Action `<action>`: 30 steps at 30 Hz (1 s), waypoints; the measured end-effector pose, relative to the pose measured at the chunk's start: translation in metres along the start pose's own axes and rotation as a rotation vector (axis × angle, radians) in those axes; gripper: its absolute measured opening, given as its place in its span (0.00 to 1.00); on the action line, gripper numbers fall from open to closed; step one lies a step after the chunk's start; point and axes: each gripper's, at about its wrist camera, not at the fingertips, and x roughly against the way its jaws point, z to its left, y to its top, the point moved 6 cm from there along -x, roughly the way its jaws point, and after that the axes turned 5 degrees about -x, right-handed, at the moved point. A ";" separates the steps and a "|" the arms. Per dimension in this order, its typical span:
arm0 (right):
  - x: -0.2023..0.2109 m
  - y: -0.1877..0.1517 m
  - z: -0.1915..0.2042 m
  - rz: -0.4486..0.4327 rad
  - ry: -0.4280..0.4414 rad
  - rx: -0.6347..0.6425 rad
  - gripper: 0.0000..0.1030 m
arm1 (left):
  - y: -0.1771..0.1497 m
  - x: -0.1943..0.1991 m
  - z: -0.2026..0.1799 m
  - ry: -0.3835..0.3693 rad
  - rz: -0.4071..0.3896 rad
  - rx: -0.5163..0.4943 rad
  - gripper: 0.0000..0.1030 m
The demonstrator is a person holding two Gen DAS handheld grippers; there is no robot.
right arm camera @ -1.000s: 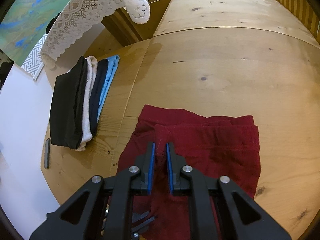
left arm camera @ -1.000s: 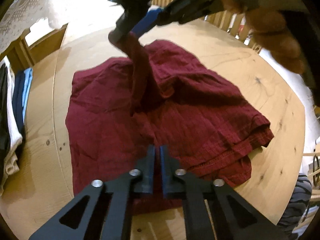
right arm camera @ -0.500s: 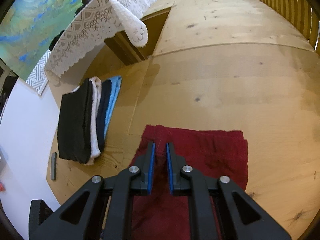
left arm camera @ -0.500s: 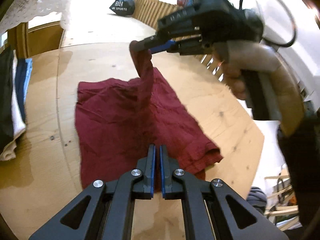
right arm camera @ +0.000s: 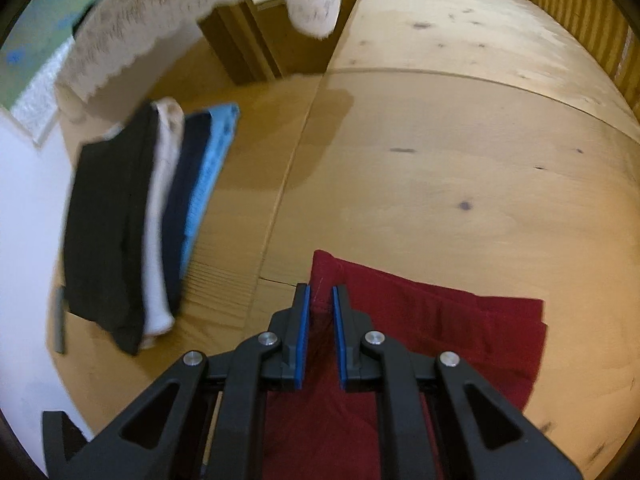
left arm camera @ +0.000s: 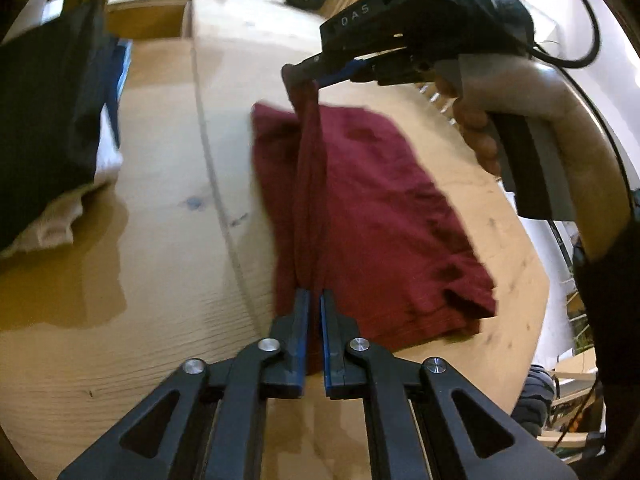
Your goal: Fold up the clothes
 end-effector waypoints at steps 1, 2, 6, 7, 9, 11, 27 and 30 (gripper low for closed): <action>-0.009 -0.001 0.002 0.024 -0.005 0.004 0.14 | -0.002 0.001 0.005 0.000 0.003 0.018 0.08; -0.016 -0.002 0.003 0.046 -0.006 -0.002 0.15 | -0.004 0.001 0.011 -0.001 0.006 0.036 0.12; -0.005 0.001 0.003 0.047 0.073 -0.017 0.20 | -0.005 0.025 0.026 0.032 -0.029 0.059 0.25; 0.003 0.002 0.001 0.033 0.091 -0.020 0.22 | -0.005 0.033 0.030 0.043 -0.043 0.060 0.25; 0.033 0.003 -0.008 -0.024 0.120 -0.019 0.25 | 0.001 0.049 0.029 0.052 -0.073 0.043 0.25; 0.062 -0.002 -0.024 -0.076 0.119 0.003 0.25 | 0.013 0.058 0.022 0.053 -0.097 0.013 0.28; 0.038 -0.132 -0.116 0.019 -0.026 0.038 0.24 | 0.045 -0.038 -0.011 0.124 0.066 -0.153 0.31; 0.057 -0.133 -0.127 -0.015 0.003 -0.035 0.24 | 0.046 -0.031 -0.010 0.132 0.058 -0.140 0.31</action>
